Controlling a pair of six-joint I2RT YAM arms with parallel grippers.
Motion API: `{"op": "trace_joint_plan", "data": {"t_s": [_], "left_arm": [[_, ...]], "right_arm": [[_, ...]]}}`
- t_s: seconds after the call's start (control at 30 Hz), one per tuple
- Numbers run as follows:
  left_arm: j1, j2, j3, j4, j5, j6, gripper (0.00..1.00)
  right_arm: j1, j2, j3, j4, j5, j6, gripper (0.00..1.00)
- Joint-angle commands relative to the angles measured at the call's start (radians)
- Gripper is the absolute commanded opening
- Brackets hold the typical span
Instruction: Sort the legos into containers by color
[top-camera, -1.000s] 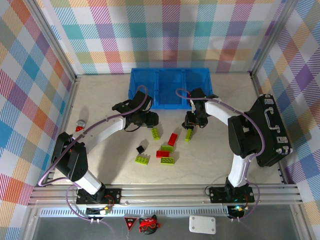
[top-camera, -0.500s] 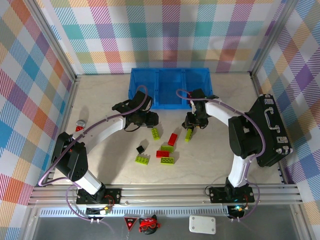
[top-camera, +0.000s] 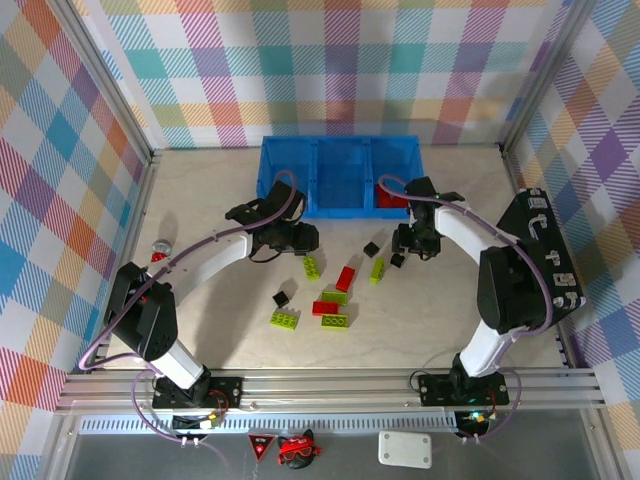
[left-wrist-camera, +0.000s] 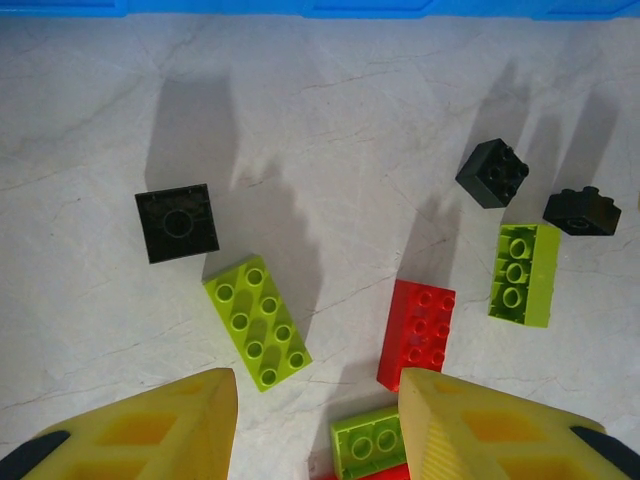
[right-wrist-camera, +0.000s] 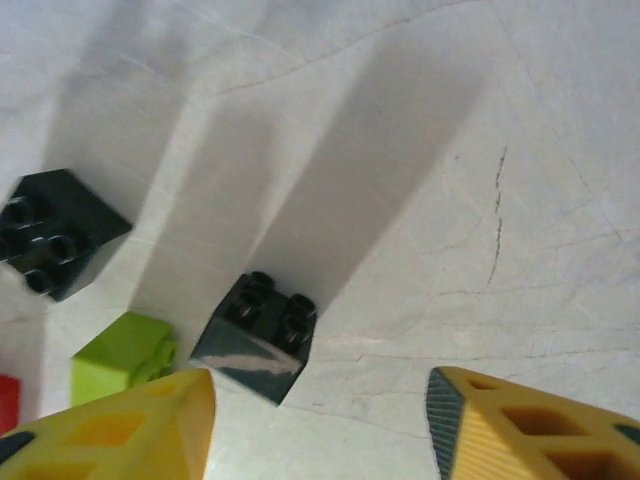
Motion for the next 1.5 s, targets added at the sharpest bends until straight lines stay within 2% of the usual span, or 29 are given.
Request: {"op": "trace_joint_plan", "data": {"t_s": [0.0,0.07,0.13,0.3,0.7,1.17,1.3,1.47], "left_arm": [[0.013,0.021,0.032,0.018,0.021,-0.015,0.46],[0.013,0.024,0.035,0.021,0.027,-0.018,0.46],[0.013,0.023,0.033,0.021,0.026,-0.018,0.46],[0.013,0.016,0.028,0.012,0.017,-0.01,0.46],[0.014,-0.014,-0.009,0.015,0.003,-0.017,0.46],[0.012,0.013,0.009,0.021,0.024,-0.032,0.46],[-0.01,0.038,0.039,0.023,0.022,-0.035,0.46],[-0.071,0.139,0.147,0.011,0.02,-0.032,0.46]], "right_arm": [[0.011,-0.062,-0.048,0.041,-0.034,0.222,0.62],[0.019,-0.057,-0.064,0.046,-0.003,0.392,0.63],[0.028,-0.041,-0.07,0.047,0.014,0.493,0.62],[0.034,0.001,-0.079,0.092,-0.003,0.623,0.62],[0.035,0.092,-0.054,0.121,-0.054,0.567,0.6],[0.034,0.087,-0.039,0.113,-0.062,0.508,0.58],[0.029,0.042,-0.05,0.118,-0.051,0.489,0.61],[-0.006,-0.018,-0.036,0.087,-0.051,0.447,0.64]]}}
